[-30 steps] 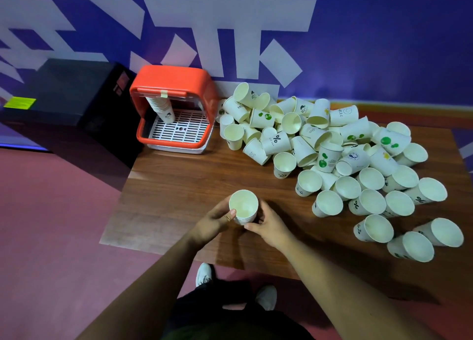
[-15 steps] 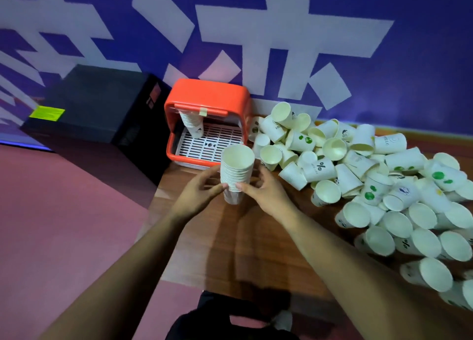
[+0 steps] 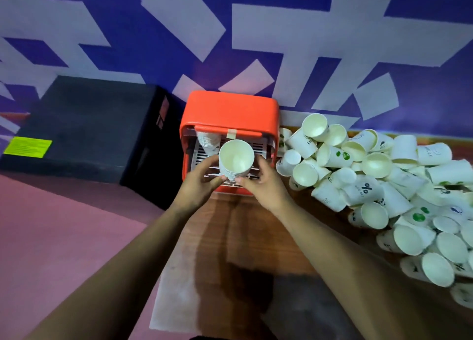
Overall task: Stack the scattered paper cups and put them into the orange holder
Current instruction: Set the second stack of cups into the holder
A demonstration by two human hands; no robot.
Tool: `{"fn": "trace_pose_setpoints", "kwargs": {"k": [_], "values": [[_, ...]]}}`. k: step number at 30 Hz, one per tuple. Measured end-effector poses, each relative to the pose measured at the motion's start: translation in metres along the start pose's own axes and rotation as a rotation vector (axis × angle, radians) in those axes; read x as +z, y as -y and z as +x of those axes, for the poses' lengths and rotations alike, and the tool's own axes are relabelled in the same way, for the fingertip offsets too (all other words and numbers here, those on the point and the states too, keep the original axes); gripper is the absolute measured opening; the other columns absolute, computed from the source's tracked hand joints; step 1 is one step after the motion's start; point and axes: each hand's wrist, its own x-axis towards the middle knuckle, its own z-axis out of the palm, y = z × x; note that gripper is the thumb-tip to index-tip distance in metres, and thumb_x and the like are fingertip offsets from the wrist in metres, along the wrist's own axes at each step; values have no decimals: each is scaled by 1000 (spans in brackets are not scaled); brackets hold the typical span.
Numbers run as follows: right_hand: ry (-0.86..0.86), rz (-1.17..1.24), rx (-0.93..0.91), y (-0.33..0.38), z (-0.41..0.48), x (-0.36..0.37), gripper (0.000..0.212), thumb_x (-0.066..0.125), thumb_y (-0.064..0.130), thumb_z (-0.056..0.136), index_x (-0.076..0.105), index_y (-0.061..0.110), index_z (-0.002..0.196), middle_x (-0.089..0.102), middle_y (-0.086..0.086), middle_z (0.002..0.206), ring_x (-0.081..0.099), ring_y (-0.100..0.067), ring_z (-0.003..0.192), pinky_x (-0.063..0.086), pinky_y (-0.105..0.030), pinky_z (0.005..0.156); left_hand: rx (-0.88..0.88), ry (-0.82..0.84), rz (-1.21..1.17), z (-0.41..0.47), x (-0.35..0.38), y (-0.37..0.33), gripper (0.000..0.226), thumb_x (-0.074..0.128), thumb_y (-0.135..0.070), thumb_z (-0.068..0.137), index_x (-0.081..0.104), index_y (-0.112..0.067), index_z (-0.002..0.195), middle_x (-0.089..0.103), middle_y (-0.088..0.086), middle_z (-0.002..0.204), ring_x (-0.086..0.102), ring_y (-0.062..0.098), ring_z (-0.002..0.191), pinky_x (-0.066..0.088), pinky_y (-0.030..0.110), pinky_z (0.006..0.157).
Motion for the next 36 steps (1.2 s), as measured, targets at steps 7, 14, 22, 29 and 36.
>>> {"fn": "trace_pose_setpoints", "kwargs": {"k": [7, 14, 22, 29, 36], "values": [[-26, -35, 98, -29, 20, 19, 66, 75, 46, 67, 53, 33, 128, 64, 8, 124, 63, -10, 110, 51, -40, 99, -96, 49, 26, 22, 5, 35, 47, 71, -9, 90, 58, -21, 134, 68, -10, 124, 63, 4, 114, 52, 26, 98], [-70, -14, 171, -36, 53, 28, 60, 72, 11, 85, 47, 14, 138, 64, 1, 118, 64, -14, 96, 52, -19, 80, -169, 3, 14, 54, 12, 44, 49, 66, -6, 90, 58, -22, 136, 68, -8, 121, 63, 6, 111, 49, 14, 88], [-107, -60, 215, -40, 83, 31, 57, 73, 22, 84, 48, 19, 134, 63, 10, 113, 60, 4, 97, 47, -15, 82, -202, -93, -30, 77, 22, 48, 41, 69, -15, 93, 58, -19, 132, 68, -3, 116, 64, 14, 110, 50, 24, 92], [-198, -161, 185, -50, 101, 33, 38, 72, 20, 84, 57, 18, 119, 68, 2, 114, 63, -16, 109, 50, -38, 97, -252, -195, -36, 87, 36, 43, 32, 67, -19, 94, 61, -15, 125, 67, -9, 108, 65, 9, 103, 43, 2, 77], [-225, -210, 198, -50, 113, 39, 31, 65, 27, 92, 59, 11, 118, 69, -4, 110, 63, -24, 105, 49, -34, 91, -321, -316, 9, 97, 45, 44, 34, 65, -31, 96, 68, -12, 125, 72, -1, 120, 64, 13, 114, 42, 19, 93]]}}
